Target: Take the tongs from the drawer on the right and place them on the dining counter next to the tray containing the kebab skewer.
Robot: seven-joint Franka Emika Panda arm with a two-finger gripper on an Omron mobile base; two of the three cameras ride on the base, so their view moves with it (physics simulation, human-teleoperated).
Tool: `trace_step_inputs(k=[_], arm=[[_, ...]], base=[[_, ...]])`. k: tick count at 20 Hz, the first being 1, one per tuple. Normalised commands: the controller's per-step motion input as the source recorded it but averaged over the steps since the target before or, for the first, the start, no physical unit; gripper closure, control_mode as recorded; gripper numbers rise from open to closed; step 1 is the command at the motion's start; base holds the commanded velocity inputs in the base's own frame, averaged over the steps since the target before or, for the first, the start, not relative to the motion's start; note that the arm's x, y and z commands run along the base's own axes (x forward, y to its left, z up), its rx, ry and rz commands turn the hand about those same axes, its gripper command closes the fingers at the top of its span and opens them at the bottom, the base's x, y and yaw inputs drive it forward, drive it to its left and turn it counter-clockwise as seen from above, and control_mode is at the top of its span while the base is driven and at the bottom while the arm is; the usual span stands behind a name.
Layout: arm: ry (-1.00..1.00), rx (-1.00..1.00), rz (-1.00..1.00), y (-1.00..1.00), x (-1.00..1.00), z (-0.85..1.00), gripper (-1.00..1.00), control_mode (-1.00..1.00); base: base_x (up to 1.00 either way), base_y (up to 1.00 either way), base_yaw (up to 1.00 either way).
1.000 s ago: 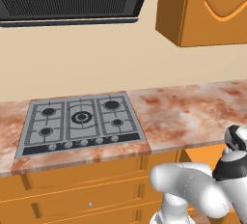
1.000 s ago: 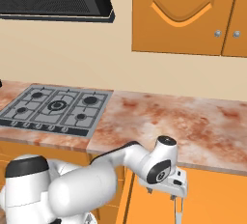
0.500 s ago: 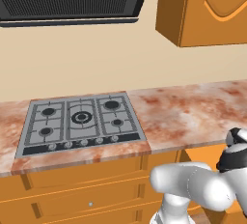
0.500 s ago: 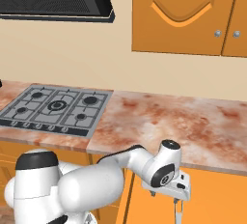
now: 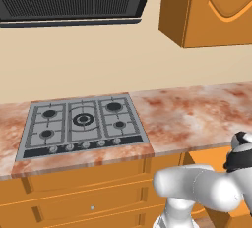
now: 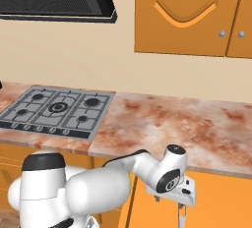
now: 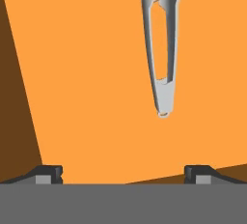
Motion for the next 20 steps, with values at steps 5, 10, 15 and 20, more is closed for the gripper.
trace_step_inputs(k=[5,10,15,20], arm=[[0.0,0.0,0.0,-0.06,0.0,-0.12,-1.0,-1.0],[0.0,0.0,0.0,-0.09,0.0,-0.12,-1.0,-1.0],[0.0,0.0,0.0,-0.1,0.0,-0.09,-1.0,-1.0],[-0.01,0.0,0.0,-0.1,0.0,-0.11,-1.0,-1.0]], base=[[0.0,0.0,0.0],[0.0,0.0,0.0],[0.0,0.0,0.0],[0.0,0.0,0.0]])
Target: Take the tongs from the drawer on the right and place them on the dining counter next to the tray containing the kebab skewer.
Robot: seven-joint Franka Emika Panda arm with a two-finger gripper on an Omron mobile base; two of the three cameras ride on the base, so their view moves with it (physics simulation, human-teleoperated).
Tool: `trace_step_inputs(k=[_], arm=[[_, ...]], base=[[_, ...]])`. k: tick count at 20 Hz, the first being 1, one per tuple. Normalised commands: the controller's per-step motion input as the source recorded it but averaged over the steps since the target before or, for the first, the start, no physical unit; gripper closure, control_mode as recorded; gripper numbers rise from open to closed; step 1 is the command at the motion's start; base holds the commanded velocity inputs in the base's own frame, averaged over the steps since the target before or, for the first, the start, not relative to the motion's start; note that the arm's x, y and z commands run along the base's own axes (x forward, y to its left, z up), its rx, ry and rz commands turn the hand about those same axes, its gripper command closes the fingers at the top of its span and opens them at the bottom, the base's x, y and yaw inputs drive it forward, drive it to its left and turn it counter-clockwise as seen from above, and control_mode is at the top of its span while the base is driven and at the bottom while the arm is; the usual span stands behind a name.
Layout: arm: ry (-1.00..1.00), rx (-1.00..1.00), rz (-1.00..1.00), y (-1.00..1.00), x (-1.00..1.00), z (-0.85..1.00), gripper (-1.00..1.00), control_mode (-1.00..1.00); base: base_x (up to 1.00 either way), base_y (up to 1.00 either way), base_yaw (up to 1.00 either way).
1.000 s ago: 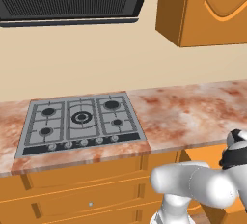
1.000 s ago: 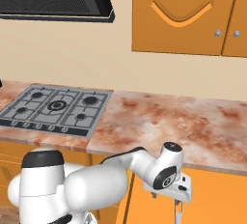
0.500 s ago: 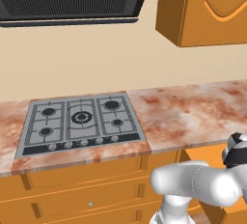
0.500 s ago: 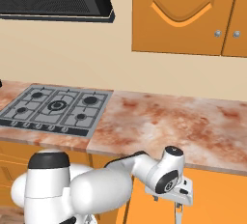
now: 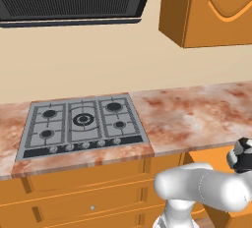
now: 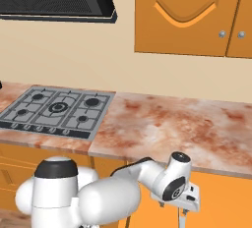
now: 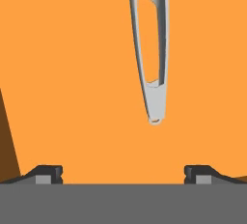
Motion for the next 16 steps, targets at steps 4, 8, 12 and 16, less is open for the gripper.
trace_step_inputs(k=[4,8,12,16], arm=[[-0.02,0.0,0.0,-0.01,0.0,-0.18,-1.0,-1.0],[-0.03,0.0,0.0,0.0,0.0,-0.17,-1.0,-1.0],[-0.01,0.0,0.0,0.0,0.0,-0.16,-1.0,-1.0],[0.0,0.0,0.0,0.0,0.01,-0.13,-1.0,-1.0]], base=[[0.0,0.0,0.0],[0.0,0.0,0.0],[0.0,0.0,0.0],[0.0,0.0,0.0]])
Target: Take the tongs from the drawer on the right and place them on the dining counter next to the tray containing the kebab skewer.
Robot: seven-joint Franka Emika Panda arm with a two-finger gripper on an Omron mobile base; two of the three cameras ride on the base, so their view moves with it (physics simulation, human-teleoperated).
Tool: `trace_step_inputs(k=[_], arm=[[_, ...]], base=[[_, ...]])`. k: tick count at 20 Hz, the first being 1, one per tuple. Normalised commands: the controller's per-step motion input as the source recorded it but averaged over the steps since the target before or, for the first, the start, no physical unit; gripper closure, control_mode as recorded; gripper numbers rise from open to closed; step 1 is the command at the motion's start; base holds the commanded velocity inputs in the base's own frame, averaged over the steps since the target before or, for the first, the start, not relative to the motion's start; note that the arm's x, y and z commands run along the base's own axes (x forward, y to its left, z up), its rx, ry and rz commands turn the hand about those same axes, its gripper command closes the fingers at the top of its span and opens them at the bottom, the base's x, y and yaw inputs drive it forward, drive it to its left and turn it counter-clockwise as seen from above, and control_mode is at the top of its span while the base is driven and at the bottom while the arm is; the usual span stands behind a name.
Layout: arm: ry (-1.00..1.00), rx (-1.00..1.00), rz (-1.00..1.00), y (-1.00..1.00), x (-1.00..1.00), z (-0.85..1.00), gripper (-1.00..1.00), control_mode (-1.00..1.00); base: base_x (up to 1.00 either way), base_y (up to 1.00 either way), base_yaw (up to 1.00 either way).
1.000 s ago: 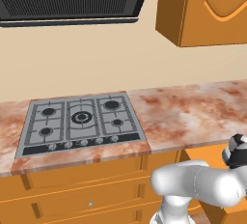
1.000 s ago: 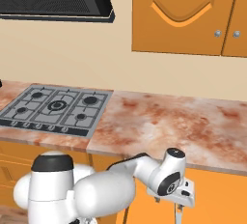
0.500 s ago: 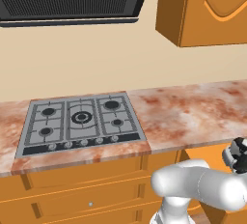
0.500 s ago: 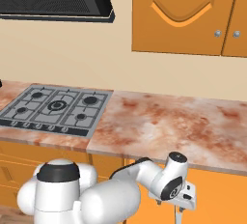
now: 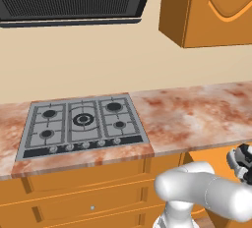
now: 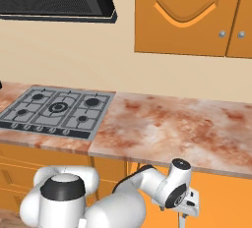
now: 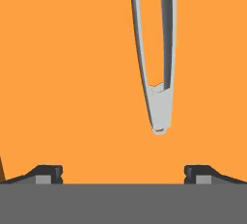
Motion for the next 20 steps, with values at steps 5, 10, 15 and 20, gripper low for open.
trace_step_inputs(k=[5,10,15,20], arm=[[0.0,0.0,0.0,0.0,0.09,-0.14,-1.0,-1.0],[0.0,0.0,0.0,0.0,0.08,-0.13,-1.0,-1.0],[0.0,0.0,0.0,-0.06,0.09,-0.1,-1.0,-1.0],[0.0,0.01,0.0,-0.2,0.12,-0.1,-1.0,-1.0]], base=[[0.0,0.0,0.0],[0.0,0.0,0.0],[0.0,0.0,0.0],[0.0,0.0,0.0]])
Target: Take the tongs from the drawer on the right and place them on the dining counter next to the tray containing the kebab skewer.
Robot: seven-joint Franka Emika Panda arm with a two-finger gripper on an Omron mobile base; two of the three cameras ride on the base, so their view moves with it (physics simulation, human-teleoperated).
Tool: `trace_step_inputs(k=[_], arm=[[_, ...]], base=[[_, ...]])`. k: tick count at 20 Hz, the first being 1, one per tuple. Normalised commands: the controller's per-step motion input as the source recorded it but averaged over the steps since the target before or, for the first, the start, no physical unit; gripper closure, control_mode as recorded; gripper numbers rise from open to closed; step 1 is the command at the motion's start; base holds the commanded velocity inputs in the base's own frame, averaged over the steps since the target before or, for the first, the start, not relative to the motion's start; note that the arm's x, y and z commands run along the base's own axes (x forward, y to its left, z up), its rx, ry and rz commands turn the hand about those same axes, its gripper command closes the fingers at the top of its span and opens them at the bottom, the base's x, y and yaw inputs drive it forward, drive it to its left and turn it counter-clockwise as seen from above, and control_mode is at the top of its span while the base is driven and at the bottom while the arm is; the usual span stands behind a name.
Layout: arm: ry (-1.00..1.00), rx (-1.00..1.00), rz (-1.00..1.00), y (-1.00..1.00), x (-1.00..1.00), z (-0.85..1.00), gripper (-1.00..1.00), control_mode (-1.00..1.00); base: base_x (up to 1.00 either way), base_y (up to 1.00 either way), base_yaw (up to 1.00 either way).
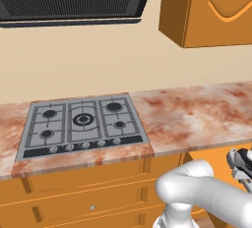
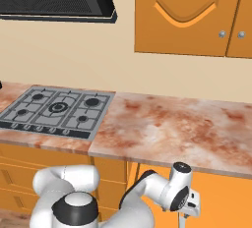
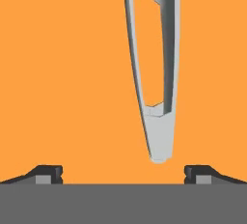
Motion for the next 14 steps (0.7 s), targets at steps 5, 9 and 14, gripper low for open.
trace_step_inputs(k=[5,9,14], arm=[[0.0,0.01,0.0,-0.16,0.09,-0.14,-1.0,-1.0],[0.0,0.0,0.0,0.0,0.09,-0.22,-1.0,-1.0],[0.0,0.0,0.0,-0.01,0.06,-0.2,-1.0,-1.0]], base=[[0.0,0.0,0.0],[0.0,0.0,0.0],[0.0,0.0,0.0]])
